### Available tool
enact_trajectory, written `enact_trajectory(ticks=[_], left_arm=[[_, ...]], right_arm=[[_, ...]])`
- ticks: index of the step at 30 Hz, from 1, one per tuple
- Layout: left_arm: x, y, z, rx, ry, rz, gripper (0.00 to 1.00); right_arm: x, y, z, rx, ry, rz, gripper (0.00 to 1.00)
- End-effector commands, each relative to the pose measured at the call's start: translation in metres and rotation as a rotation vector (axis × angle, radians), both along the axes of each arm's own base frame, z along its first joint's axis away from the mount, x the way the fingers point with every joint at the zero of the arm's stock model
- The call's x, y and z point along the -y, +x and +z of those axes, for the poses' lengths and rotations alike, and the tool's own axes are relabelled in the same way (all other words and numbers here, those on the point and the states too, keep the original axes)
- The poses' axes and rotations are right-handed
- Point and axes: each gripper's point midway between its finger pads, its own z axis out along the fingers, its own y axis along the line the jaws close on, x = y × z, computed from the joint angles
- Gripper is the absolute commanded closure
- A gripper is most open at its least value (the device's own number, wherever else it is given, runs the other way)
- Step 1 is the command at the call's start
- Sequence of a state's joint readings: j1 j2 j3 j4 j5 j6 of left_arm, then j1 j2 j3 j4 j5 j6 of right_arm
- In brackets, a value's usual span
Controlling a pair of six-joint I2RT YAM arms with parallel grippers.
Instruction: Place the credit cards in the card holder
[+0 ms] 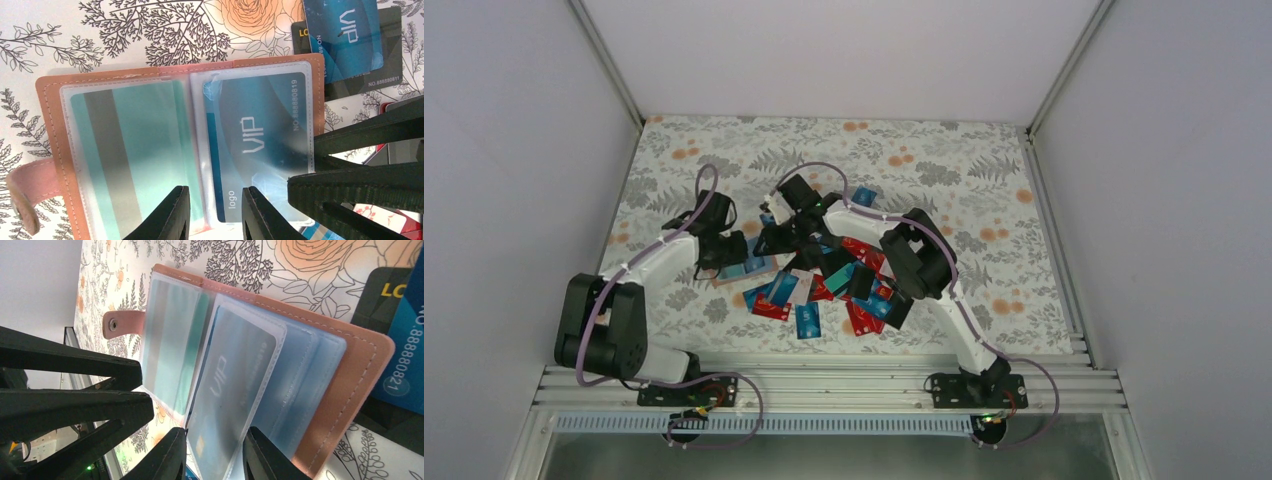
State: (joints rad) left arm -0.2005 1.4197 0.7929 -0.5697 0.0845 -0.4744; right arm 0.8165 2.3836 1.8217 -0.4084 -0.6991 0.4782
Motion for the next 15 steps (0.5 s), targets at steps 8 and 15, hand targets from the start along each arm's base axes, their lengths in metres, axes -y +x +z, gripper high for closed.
enact_trajectory(ticks=[8,15], left_arm=[[-0.004,0.003,0.032,0.084,0.019,-0.015,0.71],[-0.003,0.009,0.055,0.18,0.016,-0.052,0.65]], right_arm=[[-0.017,-0.014,0.014,-0.008,0.05,0.046,0.69],[-0.021,-0.014,0.013,-0.034,0.057,0.034,0.66]])
